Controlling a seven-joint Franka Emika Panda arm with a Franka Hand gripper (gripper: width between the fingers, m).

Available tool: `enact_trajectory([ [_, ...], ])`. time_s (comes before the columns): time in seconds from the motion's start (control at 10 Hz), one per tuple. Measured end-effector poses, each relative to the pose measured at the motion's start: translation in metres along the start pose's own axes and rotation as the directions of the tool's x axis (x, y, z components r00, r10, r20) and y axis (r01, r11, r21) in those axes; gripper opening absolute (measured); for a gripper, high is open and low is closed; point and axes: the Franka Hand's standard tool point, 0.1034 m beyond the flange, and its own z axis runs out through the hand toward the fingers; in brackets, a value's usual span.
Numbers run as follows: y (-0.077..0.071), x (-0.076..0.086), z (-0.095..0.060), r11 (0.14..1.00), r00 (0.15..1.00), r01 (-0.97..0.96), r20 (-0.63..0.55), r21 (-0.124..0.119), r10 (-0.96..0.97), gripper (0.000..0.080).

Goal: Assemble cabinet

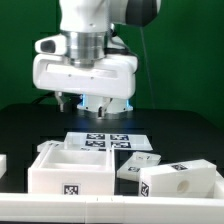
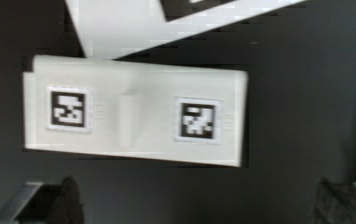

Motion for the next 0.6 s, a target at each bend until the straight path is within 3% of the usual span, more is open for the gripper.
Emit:
enact_trajectory([
  [0.1, 0.007, 0.001, 0.013, 1.0, 0.999, 0.024, -0.026, -0.013, -0.024, 0.0649],
  [0.4, 0.007, 0.0, 0.016, 1.0, 1.0, 0.025, -0.018, -0.014, -0.025, 0.0649],
  [0.5, 0.012, 0.0, 0.02, 1.0, 1.0, 0.025, -0.018, -0.009, -0.025, 0.0649],
  [0.6, 0.027, -0.002, 0.03, 1.0, 1.0, -0.013, -0.006, 0.003, 0.013, 0.0649],
])
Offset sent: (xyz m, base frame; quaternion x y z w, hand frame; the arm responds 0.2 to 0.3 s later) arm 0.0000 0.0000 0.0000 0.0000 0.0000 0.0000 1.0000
